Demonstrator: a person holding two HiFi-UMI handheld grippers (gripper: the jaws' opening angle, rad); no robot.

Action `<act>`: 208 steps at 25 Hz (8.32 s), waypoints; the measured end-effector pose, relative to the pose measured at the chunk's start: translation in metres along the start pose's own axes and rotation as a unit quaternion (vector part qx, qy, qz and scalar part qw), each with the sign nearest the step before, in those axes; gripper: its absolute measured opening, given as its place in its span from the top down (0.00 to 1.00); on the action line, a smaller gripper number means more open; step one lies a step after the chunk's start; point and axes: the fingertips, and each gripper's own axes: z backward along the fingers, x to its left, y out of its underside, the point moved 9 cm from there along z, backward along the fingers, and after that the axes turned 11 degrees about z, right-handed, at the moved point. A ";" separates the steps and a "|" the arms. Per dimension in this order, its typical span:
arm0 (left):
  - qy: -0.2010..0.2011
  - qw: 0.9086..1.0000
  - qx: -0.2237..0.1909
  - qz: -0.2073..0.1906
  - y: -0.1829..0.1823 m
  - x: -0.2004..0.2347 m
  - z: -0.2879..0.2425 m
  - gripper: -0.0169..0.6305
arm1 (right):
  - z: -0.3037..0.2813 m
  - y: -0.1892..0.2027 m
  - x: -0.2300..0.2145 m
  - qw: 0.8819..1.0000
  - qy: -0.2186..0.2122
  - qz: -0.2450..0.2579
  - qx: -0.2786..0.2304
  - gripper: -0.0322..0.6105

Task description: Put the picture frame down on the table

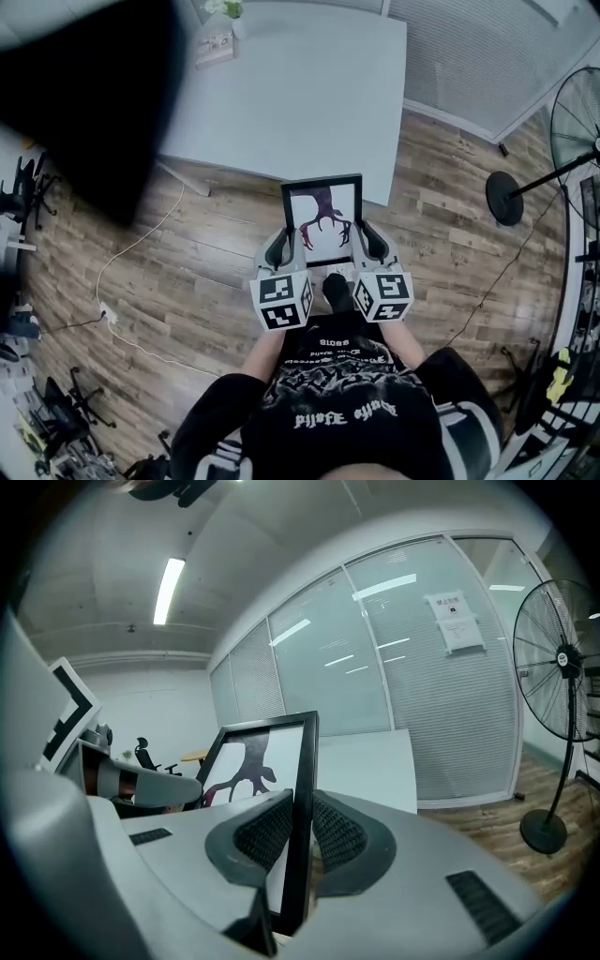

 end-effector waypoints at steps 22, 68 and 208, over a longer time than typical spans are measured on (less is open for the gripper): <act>-0.045 0.998 0.009 0.035 -0.082 -0.003 -0.152 0.85 | -0.155 -0.051 -0.089 0.999 -0.042 0.018 0.025 0.85; 0.086 0.986 0.143 -0.020 -0.266 0.166 -0.444 0.85 | -0.478 -0.122 -0.078 0.982 0.121 -0.033 0.142 0.85; 0.182 0.979 -0.005 -0.089 -0.272 0.128 -0.346 0.95 | -0.380 -0.165 -0.051 0.990 0.114 0.079 0.010 0.93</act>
